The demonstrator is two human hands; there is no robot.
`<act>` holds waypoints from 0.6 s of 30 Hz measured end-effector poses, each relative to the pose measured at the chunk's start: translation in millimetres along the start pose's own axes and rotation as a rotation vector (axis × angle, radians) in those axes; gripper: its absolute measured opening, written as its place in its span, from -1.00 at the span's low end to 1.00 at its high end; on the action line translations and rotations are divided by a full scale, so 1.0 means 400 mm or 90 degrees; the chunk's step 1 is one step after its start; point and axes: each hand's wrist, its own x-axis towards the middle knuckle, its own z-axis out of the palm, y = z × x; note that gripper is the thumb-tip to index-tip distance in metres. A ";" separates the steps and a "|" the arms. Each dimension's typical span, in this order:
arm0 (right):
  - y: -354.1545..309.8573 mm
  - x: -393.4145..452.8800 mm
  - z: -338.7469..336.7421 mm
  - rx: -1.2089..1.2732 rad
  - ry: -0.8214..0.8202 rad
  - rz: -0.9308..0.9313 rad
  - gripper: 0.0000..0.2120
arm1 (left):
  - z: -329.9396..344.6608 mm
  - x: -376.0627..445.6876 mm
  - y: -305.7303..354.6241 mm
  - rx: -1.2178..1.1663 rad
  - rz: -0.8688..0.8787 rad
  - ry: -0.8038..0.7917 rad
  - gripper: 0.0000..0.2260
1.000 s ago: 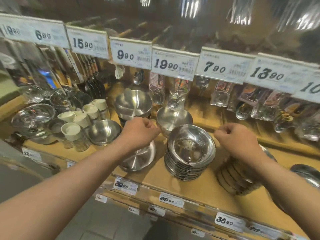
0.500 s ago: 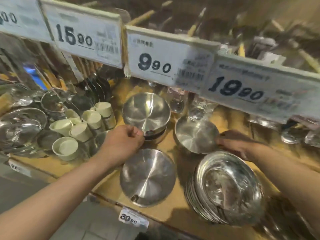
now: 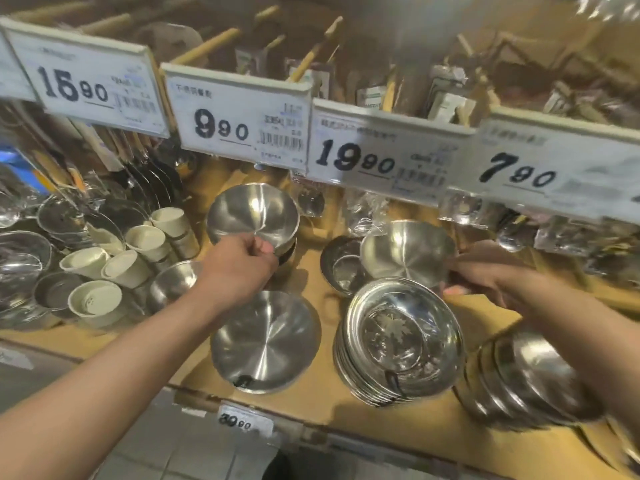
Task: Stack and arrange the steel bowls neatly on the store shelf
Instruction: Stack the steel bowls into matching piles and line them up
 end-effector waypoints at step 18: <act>0.105 -0.113 -0.193 0.177 0.096 0.000 -0.89 | 0.075 -0.117 0.100 0.000 0.050 -0.024 -0.95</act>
